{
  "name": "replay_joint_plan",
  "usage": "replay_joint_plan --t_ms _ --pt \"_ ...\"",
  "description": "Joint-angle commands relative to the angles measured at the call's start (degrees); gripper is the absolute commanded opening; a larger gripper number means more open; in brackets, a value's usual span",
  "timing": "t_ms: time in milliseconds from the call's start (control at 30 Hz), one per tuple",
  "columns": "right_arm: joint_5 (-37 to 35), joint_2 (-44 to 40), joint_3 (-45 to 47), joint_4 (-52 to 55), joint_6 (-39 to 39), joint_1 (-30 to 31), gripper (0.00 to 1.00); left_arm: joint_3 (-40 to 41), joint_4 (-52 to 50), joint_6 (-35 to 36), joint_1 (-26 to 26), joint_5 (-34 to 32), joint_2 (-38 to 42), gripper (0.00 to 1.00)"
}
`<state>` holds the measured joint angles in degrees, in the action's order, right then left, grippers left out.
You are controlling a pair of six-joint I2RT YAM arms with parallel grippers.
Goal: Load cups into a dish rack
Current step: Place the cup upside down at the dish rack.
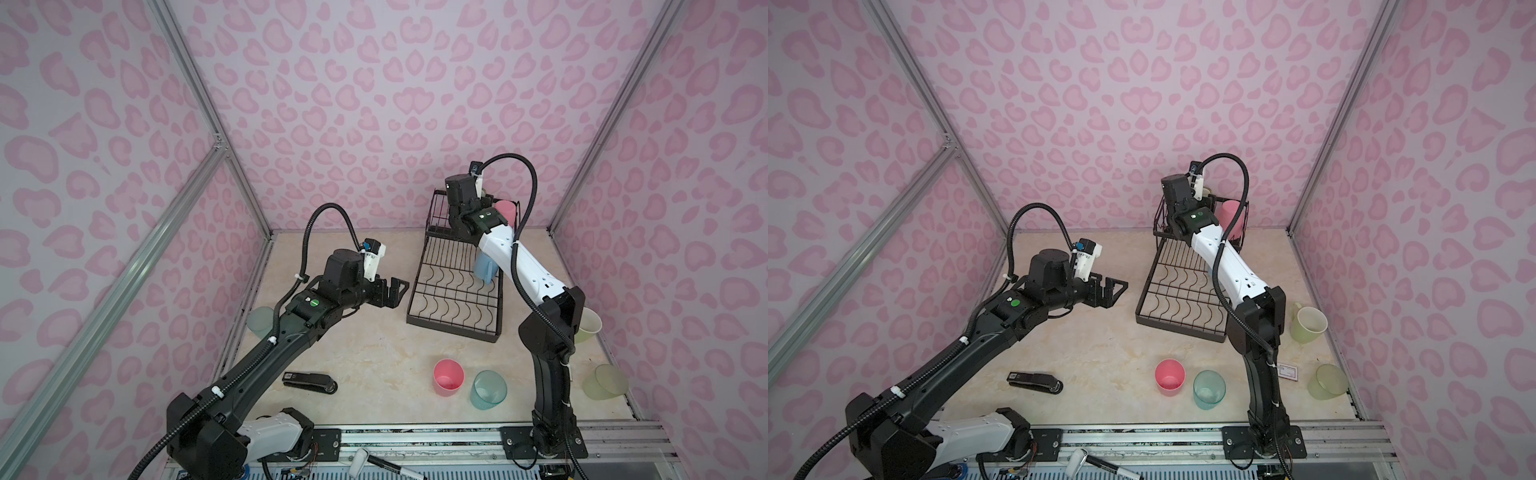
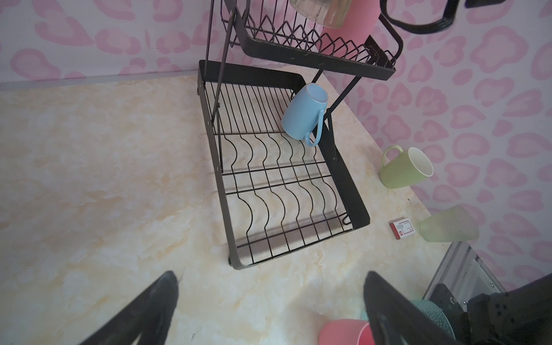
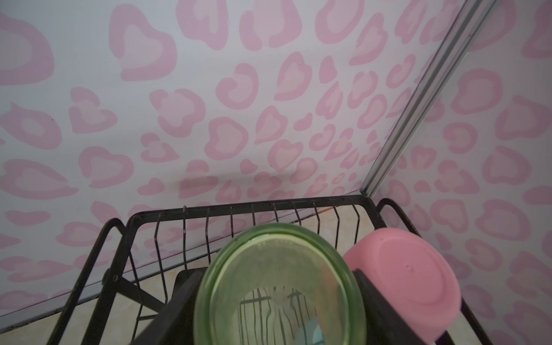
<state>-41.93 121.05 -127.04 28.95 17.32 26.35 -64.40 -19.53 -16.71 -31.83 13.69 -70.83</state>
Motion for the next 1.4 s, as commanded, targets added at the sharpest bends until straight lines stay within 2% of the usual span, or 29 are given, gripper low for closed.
replay_joint_plan --t_ms 0,833,1367 --pt "-0.25 1.58 -1.07 -1.64 -0.82 -0.29 0.58 0.22 2.29 0.36 0.11 0.53 -0.48 0.99" --pt "-0.10 6.54 -1.45 -1.64 0.02 -2.44 0.61 0.25 2.35 0.23 0.11 1.01 -1.33 0.99" --pt "0.96 3.82 0.63 -2.06 0.13 -2.22 0.82 0.37 2.35 0.23 0.11 0.98 -1.07 0.99"
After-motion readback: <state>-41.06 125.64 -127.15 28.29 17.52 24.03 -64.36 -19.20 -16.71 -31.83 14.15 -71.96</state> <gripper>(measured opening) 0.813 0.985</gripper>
